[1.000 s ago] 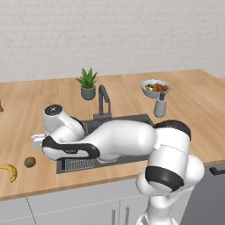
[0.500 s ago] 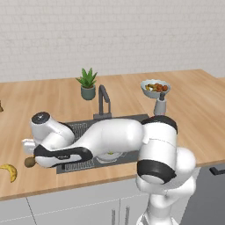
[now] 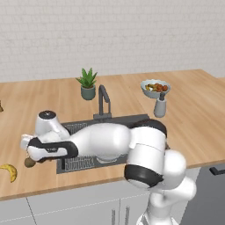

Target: Put the colander in the sink, put the kiwi, pear, banana in the colander, and turn on the sink faucet and pour water over the colander.

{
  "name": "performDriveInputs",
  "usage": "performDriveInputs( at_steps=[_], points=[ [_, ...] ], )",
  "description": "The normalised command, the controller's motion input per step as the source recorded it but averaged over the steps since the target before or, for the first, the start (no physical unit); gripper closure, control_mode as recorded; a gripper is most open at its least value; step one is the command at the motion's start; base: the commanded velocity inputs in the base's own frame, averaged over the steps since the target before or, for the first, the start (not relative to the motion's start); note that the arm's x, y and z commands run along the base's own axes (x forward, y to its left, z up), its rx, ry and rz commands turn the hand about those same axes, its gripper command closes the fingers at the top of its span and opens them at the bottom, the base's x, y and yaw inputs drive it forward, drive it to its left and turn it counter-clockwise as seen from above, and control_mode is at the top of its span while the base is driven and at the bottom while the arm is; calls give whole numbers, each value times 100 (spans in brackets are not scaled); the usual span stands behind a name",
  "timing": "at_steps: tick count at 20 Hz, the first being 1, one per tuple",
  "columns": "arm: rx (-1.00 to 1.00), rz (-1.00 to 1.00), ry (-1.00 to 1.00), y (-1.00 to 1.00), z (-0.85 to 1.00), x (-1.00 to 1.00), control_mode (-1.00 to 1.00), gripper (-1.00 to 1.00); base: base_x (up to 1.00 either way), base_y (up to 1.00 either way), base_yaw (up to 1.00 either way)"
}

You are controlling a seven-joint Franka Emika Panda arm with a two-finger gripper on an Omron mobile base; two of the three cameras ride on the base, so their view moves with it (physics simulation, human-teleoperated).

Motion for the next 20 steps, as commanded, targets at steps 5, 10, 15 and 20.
performDriveInputs(
  at_steps=[5,10,15,20],
  points=[
    [0,-6,0,13,-30,10,-100,-100,0,0,0],
    [-6,-8,0,25,0,27,-100,-100,0,0,0],
    [-3,-8,4,33,-6,14,-100,-100,0,0,0],
    [0,-4,6,21,-20,1,-100,-100,0,0,0]
  ],
)
